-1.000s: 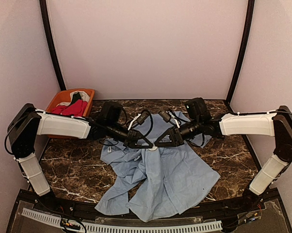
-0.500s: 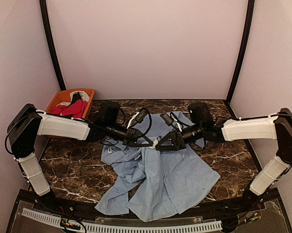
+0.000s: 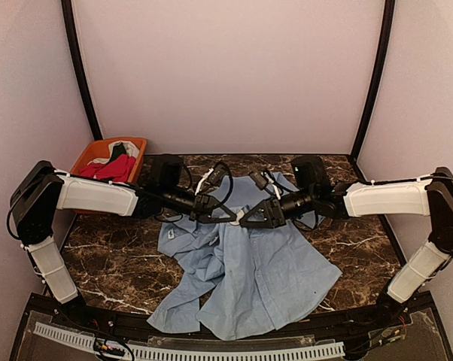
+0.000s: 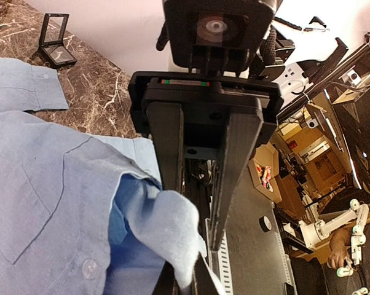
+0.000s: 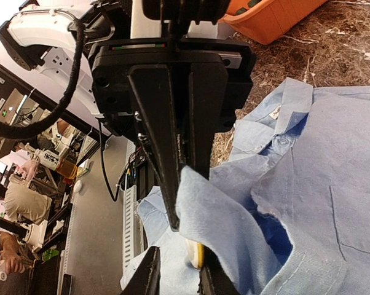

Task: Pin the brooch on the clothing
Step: Close the brooch on the flattened clothing.

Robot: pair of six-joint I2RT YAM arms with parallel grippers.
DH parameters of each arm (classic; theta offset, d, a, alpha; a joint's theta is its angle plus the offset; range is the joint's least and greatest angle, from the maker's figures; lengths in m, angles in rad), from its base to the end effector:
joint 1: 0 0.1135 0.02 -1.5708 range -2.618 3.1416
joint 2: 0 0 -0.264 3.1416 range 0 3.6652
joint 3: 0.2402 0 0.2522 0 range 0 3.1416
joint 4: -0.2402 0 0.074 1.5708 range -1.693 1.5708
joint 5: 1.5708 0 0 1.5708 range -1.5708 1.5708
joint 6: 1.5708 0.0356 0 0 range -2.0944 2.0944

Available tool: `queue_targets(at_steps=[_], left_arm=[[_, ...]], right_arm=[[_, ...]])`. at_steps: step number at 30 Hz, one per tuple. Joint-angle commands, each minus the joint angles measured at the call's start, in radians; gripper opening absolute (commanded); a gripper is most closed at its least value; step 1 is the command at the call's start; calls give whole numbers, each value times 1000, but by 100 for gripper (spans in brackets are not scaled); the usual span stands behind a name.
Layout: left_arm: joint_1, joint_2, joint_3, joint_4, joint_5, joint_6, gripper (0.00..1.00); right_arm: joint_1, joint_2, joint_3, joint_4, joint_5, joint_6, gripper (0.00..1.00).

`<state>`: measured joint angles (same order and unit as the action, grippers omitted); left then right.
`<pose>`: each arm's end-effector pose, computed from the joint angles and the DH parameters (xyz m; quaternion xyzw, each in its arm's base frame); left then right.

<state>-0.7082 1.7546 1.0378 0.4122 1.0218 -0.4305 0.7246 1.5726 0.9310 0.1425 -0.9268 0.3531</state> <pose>0.2694 -0.2707 0.2296 0.3838 0.6564 -0.6102 0.2222 0.2330 0.2443 0.2333 -0.3663 0.7138 0.5642 0.1948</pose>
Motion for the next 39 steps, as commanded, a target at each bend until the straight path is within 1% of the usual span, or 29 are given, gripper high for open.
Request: queue_targets(at_steps=[1, 5, 8, 10, 16, 22, 24, 25, 26, 29, 30, 32, 36, 39], left_arm=[[13, -43, -11, 29, -41, 9, 1], [11, -44, -10, 11, -40, 27, 1], [8, -43, -9, 3, -39, 37, 1], [5, -42, -7, -4, -37, 45, 1], [3, -45, -8, -5, -33, 46, 1], [0, -44, -13, 1, -24, 45, 1], [-2, -43, -16, 3, -22, 45, 1], [-2, -44, -17, 4, -22, 45, 1], [-2, -44, -17, 5, -23, 44, 1], [-2, -48, -18, 1, -31, 45, 2], [-2, -53, -19, -4, -46, 50, 5], [-1, -62, -14, -41, -87, 72, 8], [0, -83, 13, -195, -194, 146, 12], [0, -95, 37, -266, -280, 188, 13]], right_arm=[[19, 6, 35, 34, 1, 22, 17], [19, 14, 48, 54, 10, 69, 11], [19, 20, 43, 105, -14, 119, 9], [19, 22, 37, 140, -20, 156, 9], [18, 11, 23, 177, 31, 219, 10], [18, 3, 6, 231, 51, 239, 11], [18, 7, 8, 239, 54, 248, 8], [18, 10, 10, 241, 55, 250, 2], [17, 12, 11, 243, 54, 252, 0], [18, 9, 8, 217, 84, 242, 0], [18, 3, 7, 202, 96, 231, 0], [20, -10, 6, 162, 122, 205, 0], [35, -41, 22, 55, 195, 128, 0], [46, -66, 27, 4, 256, 92, 0]])
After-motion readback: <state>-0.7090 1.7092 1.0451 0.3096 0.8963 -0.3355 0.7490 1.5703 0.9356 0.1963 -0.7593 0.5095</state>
